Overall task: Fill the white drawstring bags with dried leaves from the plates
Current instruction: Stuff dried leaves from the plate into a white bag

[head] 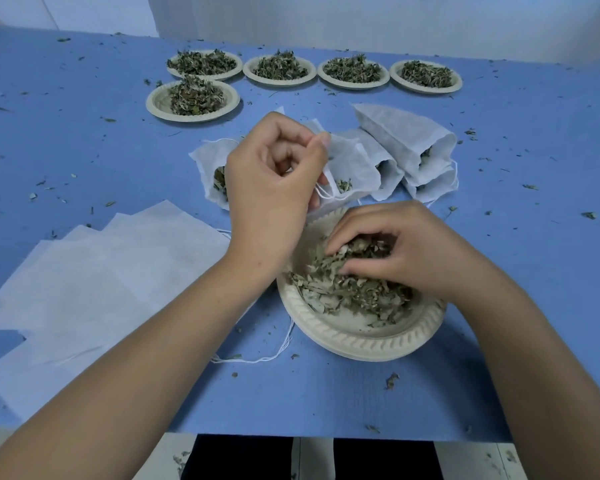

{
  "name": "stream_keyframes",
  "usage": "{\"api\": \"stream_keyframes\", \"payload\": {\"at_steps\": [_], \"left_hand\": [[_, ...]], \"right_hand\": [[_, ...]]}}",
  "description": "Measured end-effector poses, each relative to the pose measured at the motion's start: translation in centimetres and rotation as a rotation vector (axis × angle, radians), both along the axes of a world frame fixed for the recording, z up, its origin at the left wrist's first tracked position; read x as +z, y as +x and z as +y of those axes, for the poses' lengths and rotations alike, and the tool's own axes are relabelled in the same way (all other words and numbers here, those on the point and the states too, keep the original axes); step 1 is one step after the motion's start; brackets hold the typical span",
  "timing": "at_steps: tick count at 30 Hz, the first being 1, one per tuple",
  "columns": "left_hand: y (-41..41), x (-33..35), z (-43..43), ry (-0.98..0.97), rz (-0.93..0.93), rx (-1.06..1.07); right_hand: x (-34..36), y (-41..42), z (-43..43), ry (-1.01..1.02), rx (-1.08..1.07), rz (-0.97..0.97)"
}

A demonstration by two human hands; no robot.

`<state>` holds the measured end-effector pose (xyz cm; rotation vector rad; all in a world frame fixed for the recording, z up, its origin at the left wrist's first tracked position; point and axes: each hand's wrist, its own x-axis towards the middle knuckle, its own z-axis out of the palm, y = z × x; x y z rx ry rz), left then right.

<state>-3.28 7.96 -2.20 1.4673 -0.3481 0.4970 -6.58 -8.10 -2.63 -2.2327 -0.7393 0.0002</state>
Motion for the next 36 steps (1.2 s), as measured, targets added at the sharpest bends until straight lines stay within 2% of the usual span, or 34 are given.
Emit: {"api": "stream_keyframes", "payload": {"at_steps": [5, 11, 14, 16, 19, 25, 29, 32, 36], "left_hand": [[0.1, 0.0, 0.1, 0.000, -0.012, 0.034], [0.0, -0.2, -0.1, 0.055, 0.032, -0.027], [-0.3, -0.2, -0.2, 0.077, 0.021, -0.047], [-0.4, -0.3, -0.3, 0.083, 0.021, -0.065], [-0.4, -0.5, -0.5, 0.101, 0.017, -0.081], [-0.3, -0.6, -0.4, 0.081, -0.002, -0.058], [-0.5, -0.7, -0.5, 0.101, -0.017, -0.081], [-0.5, -0.8, -0.6, 0.111, -0.035, -0.078], [-0.4, -0.8, -0.5, 0.116, -0.043, -0.060]], "right_hand": [[0.7, 0.0, -1.2, 0.254, -0.032, 0.009], [0.9, 0.1, -1.1, 0.822, -0.065, -0.127], [0.8, 0.3, -0.8, 0.965, -0.182, -0.114], [0.6, 0.4, -0.6, 0.951, -0.286, -0.152], [0.4, 0.1, -0.1, 0.810, -0.362, -0.263], [-0.4, 0.0, 0.3, 0.301, -0.378, -0.554], [-0.7, 0.4, 0.2, 0.101, -0.351, -0.689], [-0.6, 0.6, -0.1, 0.061, -0.319, -0.692], [-0.2, 0.3, -0.2, 0.231, -0.260, -0.534]]}}
